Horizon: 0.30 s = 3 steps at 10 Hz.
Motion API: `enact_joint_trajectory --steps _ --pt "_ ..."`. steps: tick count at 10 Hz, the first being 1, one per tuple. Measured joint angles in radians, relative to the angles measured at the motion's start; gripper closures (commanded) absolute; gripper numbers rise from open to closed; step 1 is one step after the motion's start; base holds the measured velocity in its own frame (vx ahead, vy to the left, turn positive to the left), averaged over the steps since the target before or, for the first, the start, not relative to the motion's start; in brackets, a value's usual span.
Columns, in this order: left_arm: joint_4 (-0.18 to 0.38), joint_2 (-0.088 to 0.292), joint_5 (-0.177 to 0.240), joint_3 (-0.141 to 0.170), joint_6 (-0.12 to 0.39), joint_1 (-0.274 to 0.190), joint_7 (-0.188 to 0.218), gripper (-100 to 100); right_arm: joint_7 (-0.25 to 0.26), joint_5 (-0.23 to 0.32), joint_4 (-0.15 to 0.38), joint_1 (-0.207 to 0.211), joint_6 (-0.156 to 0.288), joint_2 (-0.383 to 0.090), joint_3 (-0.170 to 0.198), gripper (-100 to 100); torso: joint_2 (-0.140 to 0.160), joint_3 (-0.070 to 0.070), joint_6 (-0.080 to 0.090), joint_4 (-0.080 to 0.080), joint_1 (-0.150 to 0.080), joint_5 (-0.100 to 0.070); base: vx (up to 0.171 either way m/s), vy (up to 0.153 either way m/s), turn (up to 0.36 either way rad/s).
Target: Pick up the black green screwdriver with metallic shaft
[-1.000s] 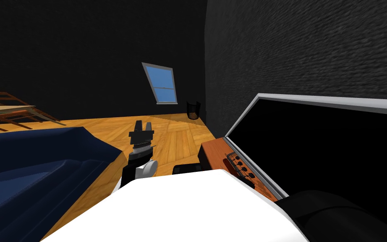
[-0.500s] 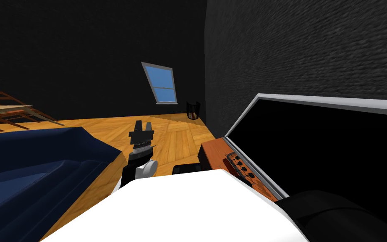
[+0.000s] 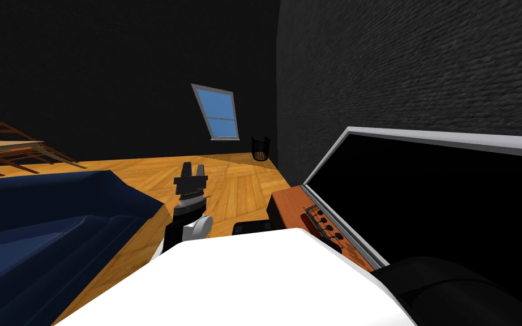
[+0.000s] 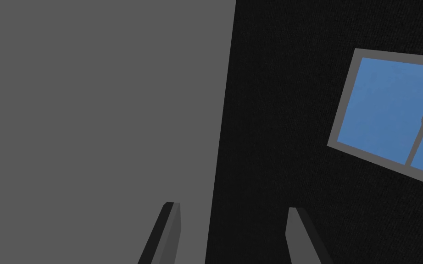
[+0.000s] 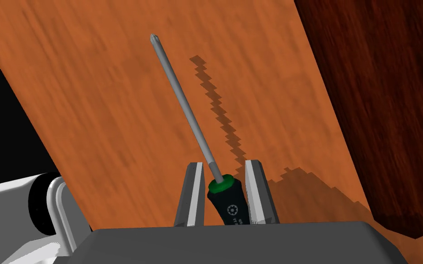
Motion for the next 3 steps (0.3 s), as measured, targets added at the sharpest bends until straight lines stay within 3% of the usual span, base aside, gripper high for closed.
enact_joint_trajectory --steps 2,3 --pt "0.0 0.0 0.0 0.0 0.0 0.0 0.0 0 -0.023 -0.007 -0.039 0.022 0.024 -0.022 -0.003 100 0.0 0.0 0.0 0.0 0.001 0.0 -0.002 0.0 0.006" --pt "0.0 0.0 0.0 0.0 0.0 0.0 0.0 0 -0.025 -0.008 -0.041 0.023 0.026 -0.023 -0.003 0 0.0 0.0 0.0 0.0 0.001 -0.001 0.0 0.0 0.0"
